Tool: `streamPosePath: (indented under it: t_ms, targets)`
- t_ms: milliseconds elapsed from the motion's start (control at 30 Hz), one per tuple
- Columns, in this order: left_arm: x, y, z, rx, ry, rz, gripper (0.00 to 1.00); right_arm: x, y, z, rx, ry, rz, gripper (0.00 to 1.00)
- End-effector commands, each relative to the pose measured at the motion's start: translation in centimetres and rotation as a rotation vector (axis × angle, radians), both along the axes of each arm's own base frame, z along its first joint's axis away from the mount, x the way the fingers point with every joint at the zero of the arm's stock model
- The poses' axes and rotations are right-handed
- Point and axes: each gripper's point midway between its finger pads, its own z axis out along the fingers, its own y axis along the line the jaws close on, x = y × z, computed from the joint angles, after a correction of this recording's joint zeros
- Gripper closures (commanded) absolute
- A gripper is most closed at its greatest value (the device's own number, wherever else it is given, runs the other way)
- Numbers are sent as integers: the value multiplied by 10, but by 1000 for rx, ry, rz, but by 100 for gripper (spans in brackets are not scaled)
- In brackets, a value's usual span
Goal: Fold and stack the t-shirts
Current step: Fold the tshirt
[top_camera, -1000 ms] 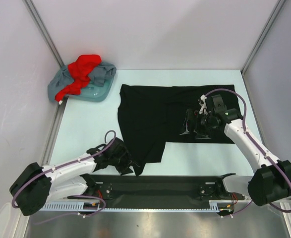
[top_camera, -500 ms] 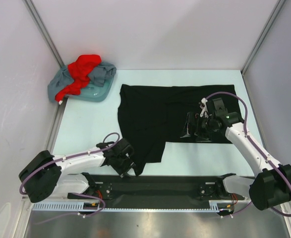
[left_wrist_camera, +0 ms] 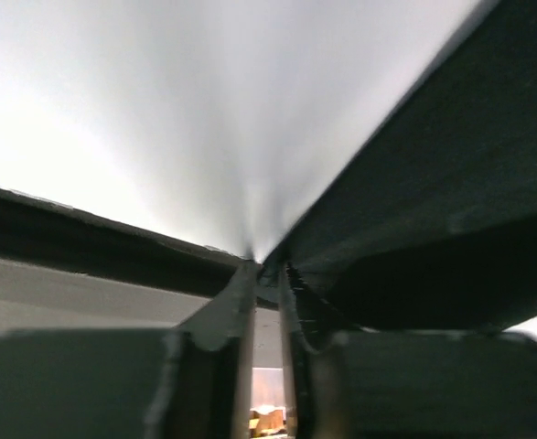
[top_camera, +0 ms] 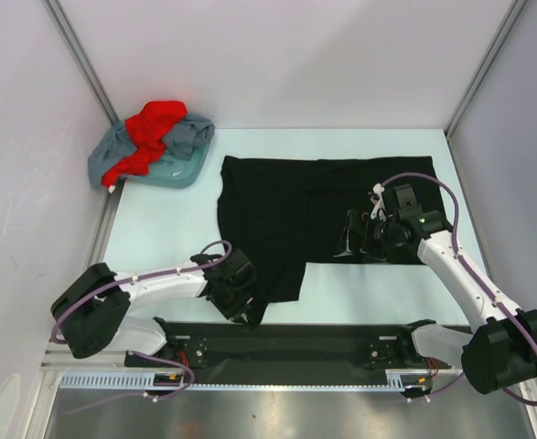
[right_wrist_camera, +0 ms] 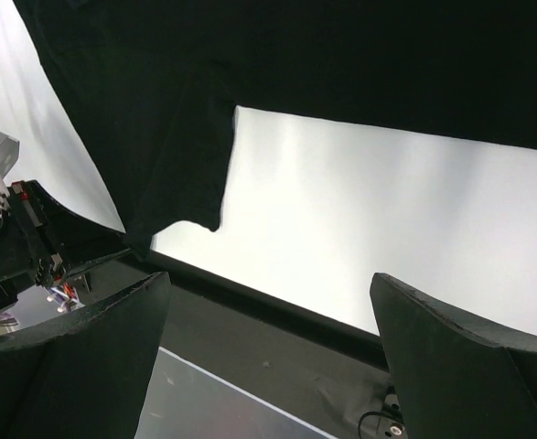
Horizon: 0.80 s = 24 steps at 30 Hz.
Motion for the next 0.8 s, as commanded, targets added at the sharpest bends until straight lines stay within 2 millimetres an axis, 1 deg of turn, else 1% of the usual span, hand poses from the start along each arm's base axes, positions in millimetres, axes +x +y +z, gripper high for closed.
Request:
streamPosePath:
  t_ms: [0, 33, 100, 133, 200, 233, 300, 333, 400, 433, 500, 533, 567, 600, 633, 667, 700, 733, 767]
  targets:
    - [24, -5, -5, 17, -105, 19, 87, 1, -1, 4, 9, -31, -3, 2]
    - [26, -6, -2, 12, -113, 22, 93, 1, -1, 4, 10, -28, -3, 2]
    - [30, -5, 1, 13, -136, 32, 98, 0, -1, 2, 11, -22, -2, 2]
    - [32, -6, 7, 0, -153, 35, 100, 0, -2, 1, 10, -20, -7, 2]
    - [34, -3, 12, 11, -173, 28, 100, -2, -3, -3, 2, -5, -17, 2]
    - [44, -4, 20, 18, -222, 21, 100, -2, -6, -6, -7, 5, -30, 2]
    - [55, -2, 30, 33, -288, -37, 100, -2, -13, -11, -30, 26, -78, 2]
    - [62, -5, 39, 30, -311, -58, 100, -1, -21, -16, -36, 43, -121, 4]
    - [73, -4, 45, 43, -342, -136, 100, 1, -32, -18, -41, 56, -185, 10]
    - [83, -11, 56, 27, -377, -165, 100, 6, -43, -21, -51, 64, -240, 25]
    - [98, -11, 61, 46, -415, -269, 100, 11, -54, -27, -64, 86, -289, 26]
    - [112, -20, 75, 25, -459, -305, 100, 14, -61, -30, -68, 97, -318, 26]
    - [121, -23, 81, 18, -488, -343, 100, 18, -74, -33, -70, 112, -375, 26]
    - [127, -25, 83, 27, -519, -439, 100, 20, -85, -38, -73, 135, -415, 26]
    - [140, -33, 98, 17, -577, -471, 100, 23, -95, -40, -82, 138, -449, 26]
    - [146, -37, 104, 6, -614, -513, 100, 24, -106, -42, -105, 146, -476, 26]
    - [153, -39, 110, 3, -660, -586, 100, 26, -126, -44, -120, 151, -548, 26]
    - [162, -45, 121, -14, -714, -607, 100, 26, -139, -49, -152, 164, -582, 27]
    - [165, -46, 126, -21, -740, -629, 100, 25, -151, -51, -172, 174, -618, 27]
